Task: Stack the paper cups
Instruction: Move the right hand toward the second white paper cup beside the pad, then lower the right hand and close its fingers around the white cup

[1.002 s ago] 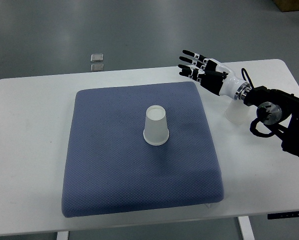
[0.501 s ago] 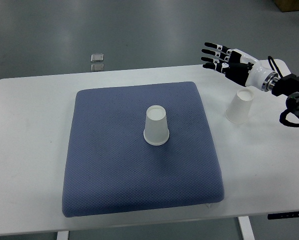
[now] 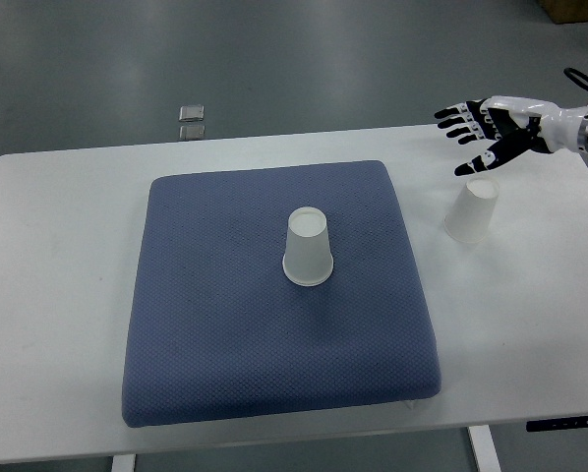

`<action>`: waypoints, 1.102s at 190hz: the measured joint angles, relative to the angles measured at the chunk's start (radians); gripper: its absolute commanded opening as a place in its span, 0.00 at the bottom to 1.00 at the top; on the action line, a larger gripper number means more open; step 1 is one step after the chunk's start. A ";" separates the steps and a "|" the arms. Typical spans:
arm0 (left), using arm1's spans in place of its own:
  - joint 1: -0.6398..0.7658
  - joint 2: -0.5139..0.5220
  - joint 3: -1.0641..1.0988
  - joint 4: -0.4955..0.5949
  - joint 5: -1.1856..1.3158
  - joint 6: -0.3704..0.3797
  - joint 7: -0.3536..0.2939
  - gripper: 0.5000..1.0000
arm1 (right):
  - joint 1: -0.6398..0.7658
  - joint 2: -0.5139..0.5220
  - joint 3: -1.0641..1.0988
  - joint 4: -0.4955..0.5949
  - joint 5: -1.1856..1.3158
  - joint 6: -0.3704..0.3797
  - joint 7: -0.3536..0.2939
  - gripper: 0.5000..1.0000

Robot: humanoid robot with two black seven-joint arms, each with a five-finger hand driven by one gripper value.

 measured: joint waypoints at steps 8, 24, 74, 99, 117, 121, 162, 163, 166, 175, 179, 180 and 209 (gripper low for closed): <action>0.000 0.000 0.000 0.000 0.000 0.000 0.000 1.00 | 0.000 -0.004 0.000 0.005 -0.039 0.000 0.000 0.84; 0.000 0.000 0.000 0.000 0.000 0.000 0.000 1.00 | -0.003 -0.003 -0.013 0.009 -0.118 -0.011 -0.006 0.84; 0.000 0.000 0.000 0.000 0.000 0.000 0.000 1.00 | -0.001 0.045 -0.110 -0.015 -0.221 -0.178 -0.014 0.83; 0.000 0.000 0.000 0.000 0.000 0.000 0.000 1.00 | -0.008 0.083 -0.165 -0.058 -0.222 -0.244 -0.020 0.83; 0.000 0.000 0.000 0.000 0.000 0.000 0.000 1.00 | -0.011 0.102 -0.194 -0.074 -0.222 -0.269 -0.021 0.83; 0.000 0.000 0.000 0.000 0.000 0.000 0.000 1.00 | -0.013 0.105 -0.197 -0.076 -0.222 -0.274 -0.021 0.83; 0.000 0.000 0.000 0.000 0.000 0.000 0.000 1.00 | -0.029 0.140 -0.205 -0.103 -0.223 -0.312 -0.027 0.71; 0.000 0.000 0.000 0.000 0.000 0.000 0.000 1.00 | -0.029 0.141 -0.205 -0.104 -0.224 -0.313 -0.027 0.71; 0.000 0.000 0.000 0.000 0.000 0.000 0.000 1.00 | -0.030 0.142 -0.206 -0.105 -0.225 -0.315 -0.027 0.68; 0.000 0.000 0.000 0.000 0.000 0.000 0.000 1.00 | -0.031 0.146 -0.208 -0.109 -0.227 -0.320 -0.027 0.64; 0.000 0.000 0.000 0.000 0.000 0.000 0.000 1.00 | -0.032 0.147 -0.211 -0.112 -0.228 -0.322 -0.027 0.62; 0.000 0.000 0.000 0.000 0.000 0.000 0.000 1.00 | -0.032 0.147 -0.212 -0.112 -0.228 -0.322 -0.027 0.61; 0.000 0.000 0.000 0.000 0.000 0.000 0.000 1.00 | -0.035 0.148 -0.242 -0.118 -0.230 -0.347 -0.027 0.59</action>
